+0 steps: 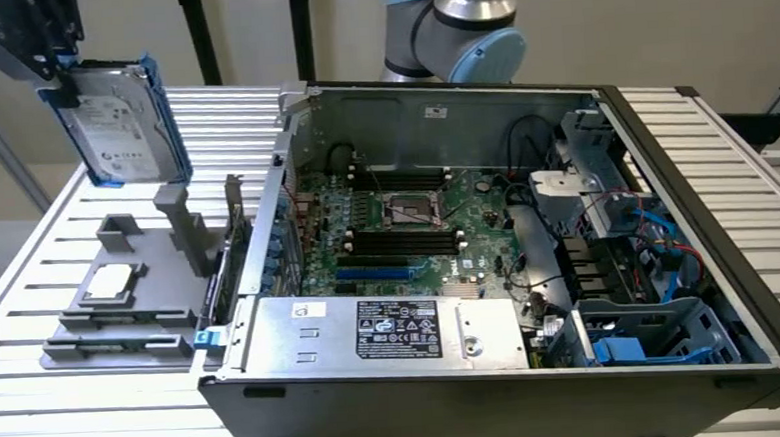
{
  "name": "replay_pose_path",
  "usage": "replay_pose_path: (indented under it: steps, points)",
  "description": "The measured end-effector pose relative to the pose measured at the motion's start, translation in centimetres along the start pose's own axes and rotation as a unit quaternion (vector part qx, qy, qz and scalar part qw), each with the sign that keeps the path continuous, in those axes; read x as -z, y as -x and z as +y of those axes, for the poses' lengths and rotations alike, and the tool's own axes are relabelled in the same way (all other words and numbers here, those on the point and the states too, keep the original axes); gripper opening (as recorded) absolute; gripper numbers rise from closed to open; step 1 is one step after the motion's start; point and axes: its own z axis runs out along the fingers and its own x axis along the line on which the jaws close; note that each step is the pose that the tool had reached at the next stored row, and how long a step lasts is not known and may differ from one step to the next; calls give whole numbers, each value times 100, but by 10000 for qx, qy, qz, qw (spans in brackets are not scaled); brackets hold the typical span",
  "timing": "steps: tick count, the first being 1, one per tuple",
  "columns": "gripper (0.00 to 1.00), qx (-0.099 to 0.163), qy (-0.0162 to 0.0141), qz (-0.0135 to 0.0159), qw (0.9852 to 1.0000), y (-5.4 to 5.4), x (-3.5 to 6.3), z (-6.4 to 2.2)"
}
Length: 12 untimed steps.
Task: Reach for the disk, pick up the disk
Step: 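Pick up the disk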
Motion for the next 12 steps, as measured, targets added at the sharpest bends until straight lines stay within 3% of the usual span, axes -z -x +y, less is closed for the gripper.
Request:
replay_pose_path:
  steps: [12]
  points:
    - [33,0,4,-7,10000,-115,552,-525]
